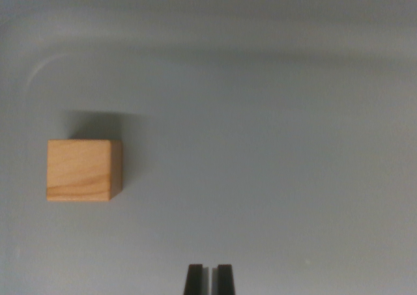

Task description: Push wooden cube

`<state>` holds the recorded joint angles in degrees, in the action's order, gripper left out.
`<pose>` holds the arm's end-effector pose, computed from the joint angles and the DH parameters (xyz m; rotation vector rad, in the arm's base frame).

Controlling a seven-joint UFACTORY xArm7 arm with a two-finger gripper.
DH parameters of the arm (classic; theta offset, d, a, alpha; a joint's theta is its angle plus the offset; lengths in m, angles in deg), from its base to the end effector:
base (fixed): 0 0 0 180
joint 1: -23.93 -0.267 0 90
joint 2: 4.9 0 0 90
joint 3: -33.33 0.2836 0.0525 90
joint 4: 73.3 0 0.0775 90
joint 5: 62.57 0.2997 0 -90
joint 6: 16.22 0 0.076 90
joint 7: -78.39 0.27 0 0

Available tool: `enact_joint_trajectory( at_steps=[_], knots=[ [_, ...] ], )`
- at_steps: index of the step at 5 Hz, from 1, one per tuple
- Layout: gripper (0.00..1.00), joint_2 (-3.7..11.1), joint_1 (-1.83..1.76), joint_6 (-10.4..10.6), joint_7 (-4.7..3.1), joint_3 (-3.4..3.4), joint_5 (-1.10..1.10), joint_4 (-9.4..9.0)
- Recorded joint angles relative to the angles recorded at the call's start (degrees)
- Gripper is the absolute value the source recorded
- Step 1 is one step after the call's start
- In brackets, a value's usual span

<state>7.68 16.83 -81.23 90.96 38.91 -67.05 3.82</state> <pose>0.4826 0.0918 0.2036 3.0913 0.0510 0.0063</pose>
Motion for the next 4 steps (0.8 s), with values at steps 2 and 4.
enact_joint_trajectory(
  at_steps=[2,4],
  knots=[
    [0.00,1.20,-0.72,2.71,1.18,0.38,-0.45,-1.75],
    [0.00,2.39,-1.45,5.41,2.35,0.76,-0.90,-3.48]
  ],
)
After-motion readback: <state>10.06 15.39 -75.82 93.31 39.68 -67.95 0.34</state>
